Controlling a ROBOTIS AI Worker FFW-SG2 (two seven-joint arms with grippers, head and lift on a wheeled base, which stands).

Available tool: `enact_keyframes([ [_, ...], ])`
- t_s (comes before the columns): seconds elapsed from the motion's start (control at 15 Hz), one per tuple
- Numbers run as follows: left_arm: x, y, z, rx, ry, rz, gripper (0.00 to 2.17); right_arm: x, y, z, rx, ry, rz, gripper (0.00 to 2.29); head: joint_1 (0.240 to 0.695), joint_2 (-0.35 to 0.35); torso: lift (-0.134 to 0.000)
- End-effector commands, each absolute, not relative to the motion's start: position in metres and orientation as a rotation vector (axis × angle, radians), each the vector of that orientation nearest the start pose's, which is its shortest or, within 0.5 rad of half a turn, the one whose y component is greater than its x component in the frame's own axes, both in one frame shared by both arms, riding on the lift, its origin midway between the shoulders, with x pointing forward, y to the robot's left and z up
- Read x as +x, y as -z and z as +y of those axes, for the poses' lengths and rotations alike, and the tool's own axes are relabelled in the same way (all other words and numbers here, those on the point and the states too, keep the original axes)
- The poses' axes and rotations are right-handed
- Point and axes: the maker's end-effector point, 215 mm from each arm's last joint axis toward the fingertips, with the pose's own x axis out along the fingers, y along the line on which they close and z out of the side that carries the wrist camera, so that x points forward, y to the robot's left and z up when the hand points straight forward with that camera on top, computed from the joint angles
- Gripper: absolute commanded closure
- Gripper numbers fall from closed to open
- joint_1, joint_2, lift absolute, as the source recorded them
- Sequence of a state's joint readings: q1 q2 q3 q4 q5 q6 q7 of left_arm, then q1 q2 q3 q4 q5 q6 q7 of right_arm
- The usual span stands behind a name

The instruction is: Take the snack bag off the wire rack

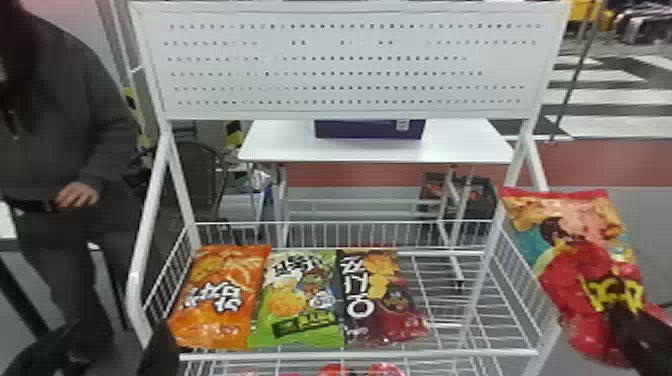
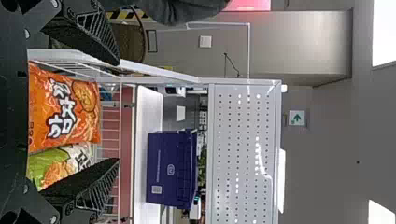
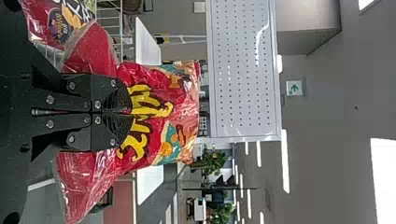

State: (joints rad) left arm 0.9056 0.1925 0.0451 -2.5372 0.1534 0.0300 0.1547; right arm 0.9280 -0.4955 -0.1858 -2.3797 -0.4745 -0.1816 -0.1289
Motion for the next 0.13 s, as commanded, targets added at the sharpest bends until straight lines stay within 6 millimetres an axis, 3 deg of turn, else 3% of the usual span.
enact_keyframes([
  [0.0,0.35,0.2318,0.2518,-0.003,-0.021,-0.027,0.16,0.3588,0.2398,-0.2935,0.037,-0.105,-0.051,2.16,0.499,0.0,0.0],
  [0.07,0.35,0.2318,0.2518,-0.003,-0.021,-0.027,0.16,0.3589,0.2397,-0.2933,0.036,-0.106,-0.051,2.16,0.499,0.0,0.0],
])
